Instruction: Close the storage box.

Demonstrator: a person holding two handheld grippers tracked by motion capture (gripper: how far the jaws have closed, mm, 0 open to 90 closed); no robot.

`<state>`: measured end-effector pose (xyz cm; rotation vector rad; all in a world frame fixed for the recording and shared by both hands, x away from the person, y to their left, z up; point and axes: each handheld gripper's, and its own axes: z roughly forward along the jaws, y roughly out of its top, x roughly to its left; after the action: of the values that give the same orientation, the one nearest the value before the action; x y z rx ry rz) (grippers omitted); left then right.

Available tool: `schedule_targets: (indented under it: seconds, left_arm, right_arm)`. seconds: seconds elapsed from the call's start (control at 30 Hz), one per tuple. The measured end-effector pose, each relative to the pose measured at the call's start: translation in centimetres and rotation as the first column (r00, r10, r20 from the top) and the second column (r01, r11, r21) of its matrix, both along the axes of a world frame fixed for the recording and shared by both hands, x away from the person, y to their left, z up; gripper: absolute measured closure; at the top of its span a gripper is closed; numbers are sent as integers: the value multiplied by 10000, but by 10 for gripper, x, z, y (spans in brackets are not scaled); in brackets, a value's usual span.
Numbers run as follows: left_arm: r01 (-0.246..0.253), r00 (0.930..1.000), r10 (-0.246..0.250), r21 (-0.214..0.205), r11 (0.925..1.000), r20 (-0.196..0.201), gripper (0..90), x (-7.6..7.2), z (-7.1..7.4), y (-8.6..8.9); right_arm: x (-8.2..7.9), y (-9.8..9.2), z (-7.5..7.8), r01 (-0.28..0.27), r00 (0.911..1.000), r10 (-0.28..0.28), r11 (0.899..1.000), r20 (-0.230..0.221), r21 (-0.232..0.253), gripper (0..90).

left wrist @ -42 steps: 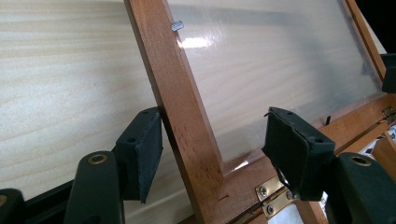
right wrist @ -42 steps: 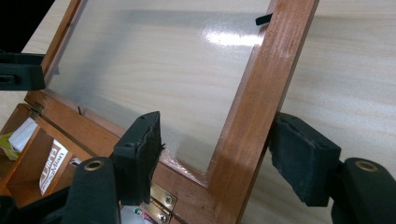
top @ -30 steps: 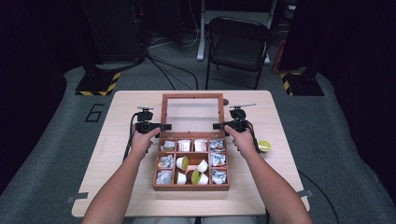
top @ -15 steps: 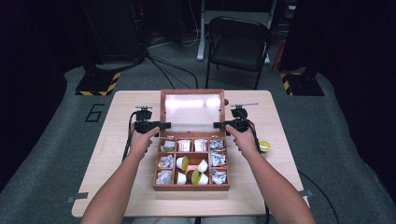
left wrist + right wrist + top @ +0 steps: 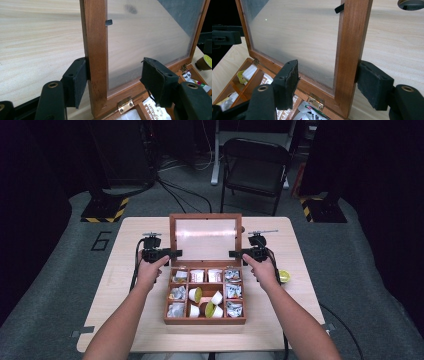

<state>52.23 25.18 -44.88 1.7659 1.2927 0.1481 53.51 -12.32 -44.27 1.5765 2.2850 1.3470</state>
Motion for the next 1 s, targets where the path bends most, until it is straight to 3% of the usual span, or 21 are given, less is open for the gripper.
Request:
schedule_targets:
  seconds: [0.27, 0.43, 0.7, 0.77, 1.0]
  left_arm:
    - [61, 9991, -56, -119, 9999, 413, 382, -7, 8, 1]
    - [170, 9981, -180, 163, 9997, 581, 381, -12, 12, 0]
    - [316, 9956, -312, -30, 9995, 882, 381, -21, 19, 1]
    - [422, 9940, -433, 135, 9990, 1005, 380, -22, 20, 1]
    - [647, 9887, -595, -332, 9974, 1374, 386, -27, 27, 2]
  right_arm:
    - [-8, 0, 7, -178, 9995, 182, 9997, 268, -163, 342]
    - [-13, 0, 12, -196, 9988, 203, 9997, 440, -154, 349]
    - [-21, -1, 17, -247, 9953, 259, 9996, 932, -141, 354]
    - [-23, -2, 18, -261, 9948, 268, 9996, 985, -88, 354]
    - [-29, -1, 25, -424, 9926, 399, 9989, 1144, 194, 364]
